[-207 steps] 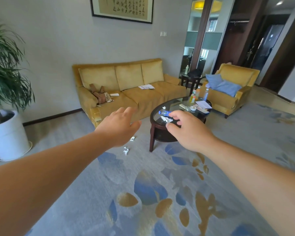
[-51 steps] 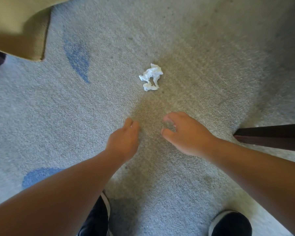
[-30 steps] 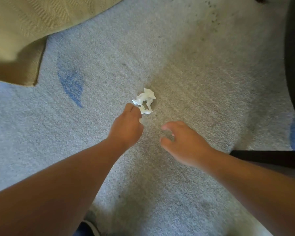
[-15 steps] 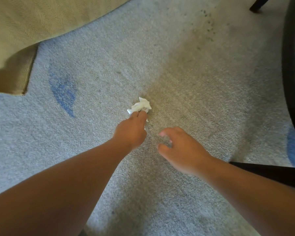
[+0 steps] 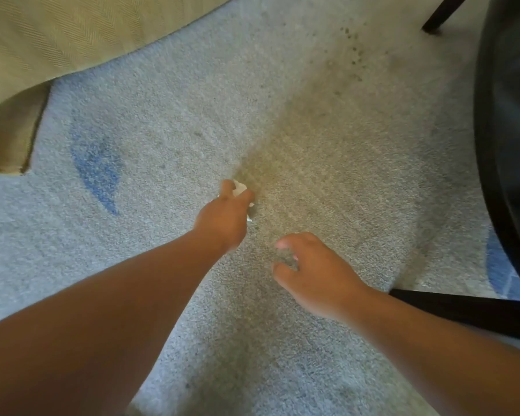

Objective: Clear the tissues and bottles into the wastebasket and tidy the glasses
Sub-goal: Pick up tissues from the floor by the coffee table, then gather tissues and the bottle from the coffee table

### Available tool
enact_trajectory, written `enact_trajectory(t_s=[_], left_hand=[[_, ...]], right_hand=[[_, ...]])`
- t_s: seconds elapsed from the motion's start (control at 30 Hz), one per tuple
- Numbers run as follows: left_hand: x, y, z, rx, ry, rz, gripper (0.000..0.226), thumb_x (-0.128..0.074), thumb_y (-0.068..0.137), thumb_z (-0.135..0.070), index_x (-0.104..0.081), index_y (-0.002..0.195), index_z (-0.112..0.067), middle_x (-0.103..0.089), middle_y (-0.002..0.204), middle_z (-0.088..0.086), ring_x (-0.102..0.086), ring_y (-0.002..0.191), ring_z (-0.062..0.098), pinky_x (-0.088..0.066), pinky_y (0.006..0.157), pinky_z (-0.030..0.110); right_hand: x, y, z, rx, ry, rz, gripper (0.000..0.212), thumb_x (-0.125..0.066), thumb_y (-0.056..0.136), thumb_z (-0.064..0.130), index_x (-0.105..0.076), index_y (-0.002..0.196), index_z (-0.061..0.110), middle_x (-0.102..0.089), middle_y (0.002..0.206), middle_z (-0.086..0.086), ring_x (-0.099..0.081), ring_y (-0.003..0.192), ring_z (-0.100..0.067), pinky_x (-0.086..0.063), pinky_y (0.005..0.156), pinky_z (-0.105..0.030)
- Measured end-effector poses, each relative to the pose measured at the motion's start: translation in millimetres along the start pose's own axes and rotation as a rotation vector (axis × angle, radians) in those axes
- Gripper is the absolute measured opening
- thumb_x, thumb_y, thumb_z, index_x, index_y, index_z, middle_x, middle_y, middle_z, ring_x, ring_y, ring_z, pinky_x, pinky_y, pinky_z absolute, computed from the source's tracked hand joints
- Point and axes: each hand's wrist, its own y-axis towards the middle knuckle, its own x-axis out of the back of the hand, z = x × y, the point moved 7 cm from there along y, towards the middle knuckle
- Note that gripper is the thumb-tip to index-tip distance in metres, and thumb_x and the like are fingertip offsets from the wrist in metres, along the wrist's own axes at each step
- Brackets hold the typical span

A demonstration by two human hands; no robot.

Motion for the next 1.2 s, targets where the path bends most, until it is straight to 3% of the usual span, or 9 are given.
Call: enact_trajectory(t_s=[0.1, 0.27, 0.4, 0.57, 0.7, 0.83, 0.97, 1.07, 1.2], left_hand=[[-3.8, -1.5, 3.3, 0.044, 0.03, -0.007, 0.026, -0.048, 0.092, -0.008, -0.048, 0.117, -0.015, -0.038, 0.122, 0.01, -0.048, 0.064, 0.018, -0.045, 0.058, 0.034], [21.5, -14.6, -2.7, 0.006, 0.06, -0.018, 0.02, -0.049, 0.094, -0.03, -0.048, 0.108, -0.014, -0.052, 0.106, 0.006, -0.053, 0.076, 0.023, -0.042, 0.063, 0.034], [63.2, -39.7, -20.3, -0.022, -0.032, -0.01, 0.018, -0.051, 0.092, -0.023, -0.047, 0.108, -0.016, -0.053, 0.106, 0.004, -0.055, 0.08, 0.023, -0.039, 0.062, 0.03], [137.0, -94.9, -64.3, -0.085, -0.066, -0.01, 0.011, -0.05, 0.093, -0.02, -0.057, 0.101, -0.015, -0.053, 0.103, 0.001, -0.053, 0.072, 0.017, -0.033, 0.053, 0.023], [207.8, -146.1, -115.9, -0.16, -0.076, 0.022, 0.014, -0.046, 0.095, -0.018, -0.058, 0.103, -0.016, -0.056, 0.074, -0.004, -0.046, 0.055, 0.009, -0.032, 0.049, 0.025], [277.1, -194.6, -175.9, -0.259, -0.045, -0.013, 0.017, -0.047, 0.097, -0.028, -0.059, 0.094, -0.017, -0.063, 0.08, 0.0, -0.053, 0.062, 0.014, -0.037, 0.054, 0.024], [332.6, -233.6, -234.2, -0.284, -0.023, -0.028, 0.036, -0.048, 0.096, -0.043, -0.052, 0.071, -0.017, -0.048, 0.061, -0.004, -0.045, 0.056, 0.012, -0.031, 0.049, 0.026], [361.8, -257.0, -277.3, -0.326, -0.017, -0.023, 0.045, -0.041, 0.098, -0.042, -0.035, 0.057, -0.023, -0.038, 0.051, -0.004, -0.037, 0.048, 0.012, -0.024, 0.047, 0.029], [385.8, -275.8, -328.4, -0.375, 0.017, -0.018, 0.042, -0.036, 0.1, -0.033, -0.035, 0.061, -0.021, -0.039, 0.051, -0.003, -0.038, 0.047, 0.016, -0.026, 0.048, 0.031]], right_hand=[[4.6, -5.5, -1.3, -0.01, -0.001, -0.005, 0.051, -0.048, 0.096, 0.045, -0.038, 0.143, 0.031, -0.037, 0.148, 0.006, -0.058, 0.099, -0.005, -0.047, 0.093, -0.03], [14.3, -14.9, 3.7, -0.027, 0.011, -0.034, 0.049, -0.048, 0.096, 0.044, -0.039, 0.142, 0.03, -0.038, 0.144, 0.008, -0.057, 0.061, -0.001, -0.053, 0.071, -0.029], [34.3, -38.8, 26.0, 0.003, 0.038, -0.067, 0.05, -0.048, 0.096, 0.042, -0.039, 0.143, 0.028, -0.038, 0.145, 0.005, -0.053, 0.102, -0.007, -0.045, 0.084, -0.027], [81.2, -105.9, 68.2, 0.011, 0.102, -0.081, 0.051, -0.047, 0.097, 0.043, -0.039, 0.144, 0.026, -0.038, 0.144, 0.003, -0.049, 0.1, -0.009, -0.042, 0.087, -0.028], [128.8, -176.7, 100.5, 0.006, 0.159, -0.101, 0.054, -0.047, 0.096, 0.045, -0.038, 0.145, 0.027, -0.037, 0.146, 0.002, -0.051, 0.118, -0.015, -0.043, 0.094, -0.029], [180.9, -255.4, 124.3, -0.01, 0.21, -0.141, 0.052, -0.048, 0.096, 0.046, -0.039, 0.144, 0.028, -0.038, 0.144, 0.003, -0.054, 0.116, -0.014, -0.041, 0.089, -0.025], [233.5, -324.6, 132.7, -0.04, 0.261, -0.189, 0.051, -0.05, 0.095, 0.043, -0.041, 0.142, 0.028, -0.04, 0.142, 0.004, -0.054, 0.109, -0.012, -0.041, 0.085, -0.024], [268.2, -367.5, 129.2, -0.064, 0.275, -0.226, 0.051, -0.05, 0.095, 0.043, -0.04, 0.142, 0.03, -0.04, 0.143, 0.007, -0.051, 0.116, -0.01, -0.042, 0.092, -0.028], [307.3, -413.8, 114.8, -0.098, 0.299, -0.264, 0.051, -0.05, 0.094, 0.043, -0.041, 0.142, 0.029, -0.04, 0.141, 0.007, -0.052, 0.105, -0.008, -0.041, 0.091, -0.027]])
